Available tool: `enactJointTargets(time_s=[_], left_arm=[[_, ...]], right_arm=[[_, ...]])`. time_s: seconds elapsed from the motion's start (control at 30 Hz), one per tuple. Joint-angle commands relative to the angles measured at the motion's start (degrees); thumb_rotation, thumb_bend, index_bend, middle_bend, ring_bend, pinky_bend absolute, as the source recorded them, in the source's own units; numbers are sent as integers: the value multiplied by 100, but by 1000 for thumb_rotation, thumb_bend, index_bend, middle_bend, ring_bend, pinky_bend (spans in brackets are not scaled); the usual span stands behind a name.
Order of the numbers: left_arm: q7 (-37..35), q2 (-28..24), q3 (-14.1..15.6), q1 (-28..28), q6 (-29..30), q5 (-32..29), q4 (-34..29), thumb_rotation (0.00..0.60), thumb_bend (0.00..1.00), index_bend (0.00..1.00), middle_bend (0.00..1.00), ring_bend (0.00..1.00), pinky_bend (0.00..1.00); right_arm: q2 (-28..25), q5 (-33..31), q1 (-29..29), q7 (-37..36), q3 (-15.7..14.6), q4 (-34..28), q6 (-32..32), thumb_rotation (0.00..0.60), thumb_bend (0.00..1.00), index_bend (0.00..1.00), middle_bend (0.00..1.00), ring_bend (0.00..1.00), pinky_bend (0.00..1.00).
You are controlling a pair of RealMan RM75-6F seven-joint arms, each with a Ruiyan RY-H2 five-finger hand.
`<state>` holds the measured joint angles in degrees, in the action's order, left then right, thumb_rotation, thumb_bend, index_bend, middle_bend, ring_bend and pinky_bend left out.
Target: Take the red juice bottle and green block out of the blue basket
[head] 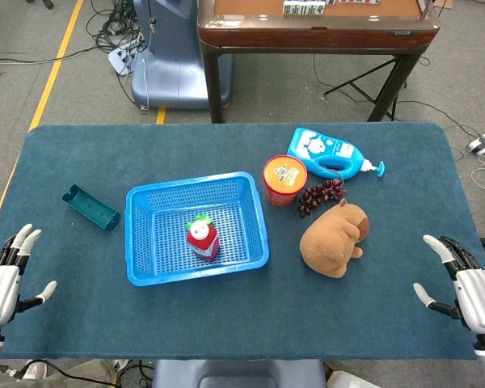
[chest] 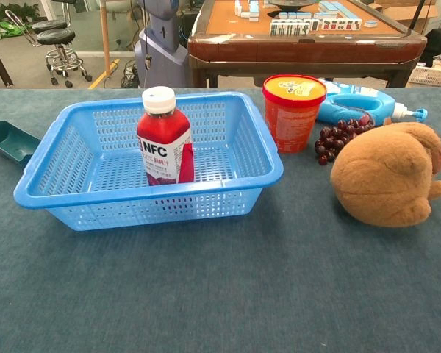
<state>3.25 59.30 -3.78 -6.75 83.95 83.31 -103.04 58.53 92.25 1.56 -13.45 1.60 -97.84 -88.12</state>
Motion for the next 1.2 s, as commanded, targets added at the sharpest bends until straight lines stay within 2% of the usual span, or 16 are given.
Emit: enactJointTargets(time_s=[0.03,0.37,0.6,0.83,0.93,1.2], left_arm=[[-9,6,-4,9,20,2,17,600,279,0,0,0,192],[-35,13,9,35,67,48,41,600,279,0,0,0,192],[-68,-21,12,62,101,56,26,600,279,0,0,0,192],[-120,-44,37,86,107,83,35,600,279,0,0,0,192],[-160,-60,52,106,121,99,49,600,279,0,0,0,192],[-232,-139,56,164,200,120,24,600,279,0,0,0,192]], right_arm=[[1,5,-3,11,5,-4,-23,600,268,126,183,107,193],[-21,36,11,55,-17,-37,-24,600,268,126,183,107,193],[-126,308,392,137,50,-338,338,600,268,126,183,107,193],[-245,450,1272,315,265,-921,1412,600,264,126,183,107,193],[-237,339,1715,376,409,-1148,1983,600,220,126,183,107,193],[211,-530,2987,704,960,-1233,3514,600,142,126,183,107,193]])
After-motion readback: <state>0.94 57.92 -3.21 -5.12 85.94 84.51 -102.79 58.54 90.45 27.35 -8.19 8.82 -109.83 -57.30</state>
